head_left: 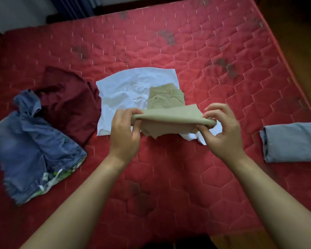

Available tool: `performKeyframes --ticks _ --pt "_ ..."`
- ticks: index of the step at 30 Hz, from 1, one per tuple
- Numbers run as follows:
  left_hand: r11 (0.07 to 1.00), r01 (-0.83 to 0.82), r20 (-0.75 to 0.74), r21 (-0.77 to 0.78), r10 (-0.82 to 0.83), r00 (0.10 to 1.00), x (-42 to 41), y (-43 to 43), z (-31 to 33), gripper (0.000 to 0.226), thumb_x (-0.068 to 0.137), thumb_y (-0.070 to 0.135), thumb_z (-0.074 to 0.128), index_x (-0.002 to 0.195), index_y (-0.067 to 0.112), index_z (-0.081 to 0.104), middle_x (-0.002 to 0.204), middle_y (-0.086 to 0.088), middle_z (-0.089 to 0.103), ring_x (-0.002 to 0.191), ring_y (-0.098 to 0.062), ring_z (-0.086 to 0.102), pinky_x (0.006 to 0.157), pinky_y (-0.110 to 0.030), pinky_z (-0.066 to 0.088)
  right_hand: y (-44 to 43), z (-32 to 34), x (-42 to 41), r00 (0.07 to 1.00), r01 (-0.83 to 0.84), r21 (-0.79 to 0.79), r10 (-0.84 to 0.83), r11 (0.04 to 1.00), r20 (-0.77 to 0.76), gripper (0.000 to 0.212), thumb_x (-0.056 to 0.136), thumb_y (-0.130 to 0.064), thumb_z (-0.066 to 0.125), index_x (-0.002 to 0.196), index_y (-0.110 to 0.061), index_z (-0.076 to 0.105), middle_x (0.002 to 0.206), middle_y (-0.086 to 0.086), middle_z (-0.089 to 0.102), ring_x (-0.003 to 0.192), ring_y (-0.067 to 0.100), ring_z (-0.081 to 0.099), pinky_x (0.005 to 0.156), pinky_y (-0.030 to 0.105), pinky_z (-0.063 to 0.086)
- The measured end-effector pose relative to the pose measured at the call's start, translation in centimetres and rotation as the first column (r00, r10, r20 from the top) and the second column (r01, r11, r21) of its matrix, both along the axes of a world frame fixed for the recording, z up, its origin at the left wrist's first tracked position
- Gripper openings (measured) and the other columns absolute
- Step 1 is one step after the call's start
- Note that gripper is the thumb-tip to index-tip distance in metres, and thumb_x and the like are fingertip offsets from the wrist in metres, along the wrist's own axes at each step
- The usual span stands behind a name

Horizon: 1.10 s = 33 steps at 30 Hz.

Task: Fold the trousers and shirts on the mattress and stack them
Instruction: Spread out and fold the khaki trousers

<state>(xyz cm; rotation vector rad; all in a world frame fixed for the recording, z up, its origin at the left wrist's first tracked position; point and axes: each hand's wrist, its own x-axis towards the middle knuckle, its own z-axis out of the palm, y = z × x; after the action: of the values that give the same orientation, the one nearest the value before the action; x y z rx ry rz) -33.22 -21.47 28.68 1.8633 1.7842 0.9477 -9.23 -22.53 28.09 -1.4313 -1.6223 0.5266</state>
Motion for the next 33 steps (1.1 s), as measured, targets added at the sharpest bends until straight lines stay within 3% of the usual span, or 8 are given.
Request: performKeyframes --ticks 4,7,11,15,20,23,26,33 --pt "0.998 -0.022 -0.053 0.051 0.025 0.998 -0.3 -3.0 0.9 0.016 0.086 0.016 0.056 0.097 0.01 0.065 0.099 -0.009 0.037 0.096 -0.014 0.037 0.088 -0.016 0.028 -3.6 1.4 -0.3 0.989 -0.015 -0.047 0.008 0.999 -0.145 0.013 0.081 -0.02 0.064 0.088 -0.01 0.059 0.08 -0.006 0.063 0.069 0.009 0.057 0.064 0.019 0.045" --pt "0.995 0.094 0.054 0.036 -0.096 0.994 -0.8 -1.1 -0.2 0.011 0.089 0.013 0.054 0.097 0.01 0.062 0.104 -0.004 0.044 0.092 -0.005 0.042 0.083 -0.007 0.034 -2.5 0.2 -0.6 0.985 0.049 -0.062 -0.059 0.997 -0.164 0.014 0.081 -0.018 0.069 0.091 -0.017 0.059 0.076 -0.009 0.061 0.066 0.004 0.054 0.063 0.015 0.044" --pt "0.989 0.146 0.068 -0.026 -0.144 0.987 -0.4 6.2 -3.8 0.014 0.089 0.019 0.051 0.1 0.014 0.059 0.091 0.005 0.053 0.084 -0.006 0.045 0.075 -0.017 0.039 3.9 -3.3 -0.9 0.955 0.122 -0.107 -0.146 0.987 -0.257 0.018 0.082 -0.017 0.068 0.092 -0.025 0.056 0.081 -0.026 0.061 0.07 -0.006 0.054 0.065 0.01 0.041" --pt "0.997 0.081 0.024 -0.019 -0.08 0.996 1.0 16.0 -9.8 0.017 0.091 0.016 0.054 0.106 0.009 0.06 0.099 -0.003 0.056 0.095 -0.018 0.05 0.079 -0.022 0.036 14.3 -9.8 -0.7 0.926 0.207 -0.185 -0.253 0.961 -0.279 0.027 0.081 -0.023 0.068 0.104 -0.024 0.055 0.086 -0.02 0.06 0.077 -0.003 0.057 0.072 0.014 0.044" --pt "0.969 -0.104 -0.009 -0.226 0.105 0.994 2.9 22.1 -19.2 0.05 0.091 0.023 0.057 0.138 0.018 0.04 0.136 -0.014 0.04 0.125 -0.026 0.041 0.102 -0.026 0.027 22.7 -20.3 -0.3 0.978 0.205 -0.491 -0.191 0.847 0.078 0.072 0.082 -0.036 0.068 0.138 -0.005 0.034 0.132 0.011 0.048 0.119 0.025 0.048 0.096 0.03 0.036" --pt "0.871 -0.066 -0.081 -0.486 0.03 0.996 3.6 18.5 -25.3 0.059 0.09 0.028 0.057 0.143 0.019 0.031 0.139 -0.016 0.037 0.128 -0.03 0.038 0.105 -0.033 0.029 19.5 -26.1 -0.9 0.966 0.166 -0.642 0.005 0.749 0.257 0.074 0.083 -0.04 0.066 0.139 -0.005 0.033 0.14 0.017 0.04 0.13 0.03 0.037 0.105 0.037 0.032" --pt "0.782 -0.119 -0.139 -0.612 0.042 0.989 3.2 14.2 -29.2 0.059 0.089 0.035 0.056 0.14 0.013 0.034 0.133 -0.018 0.041 0.124 -0.034 0.04 0.102 -0.037 0.033 15.4 -28.8 -0.7 0.913 0.274 -0.606 -0.003 0.746 0.409 0.07 0.083 -0.045 0.062 0.139 -0.013 0.033 0.145 0.011 0.029 0.133 0.03 0.027 0.102 0.047 0.029" --pt "0.809 -0.294 -0.187 -0.51 0.229 0.955 3.1 12.0 -31.0 0.061 0.087 0.042 0.057 0.135 0.01 0.037 0.131 -0.015 0.044 0.118 -0.034 0.046 0.097 -0.043 0.039 13.6 -29.7 0.6 0.935 0.333 -0.592 -0.174 0.734 0.31 0.077 0.081 -0.044 0.065 0.142 -0.017 0.026 0.14 0.016 0.034 0.125 0.035 0.038 0.1 0.043 0.034"
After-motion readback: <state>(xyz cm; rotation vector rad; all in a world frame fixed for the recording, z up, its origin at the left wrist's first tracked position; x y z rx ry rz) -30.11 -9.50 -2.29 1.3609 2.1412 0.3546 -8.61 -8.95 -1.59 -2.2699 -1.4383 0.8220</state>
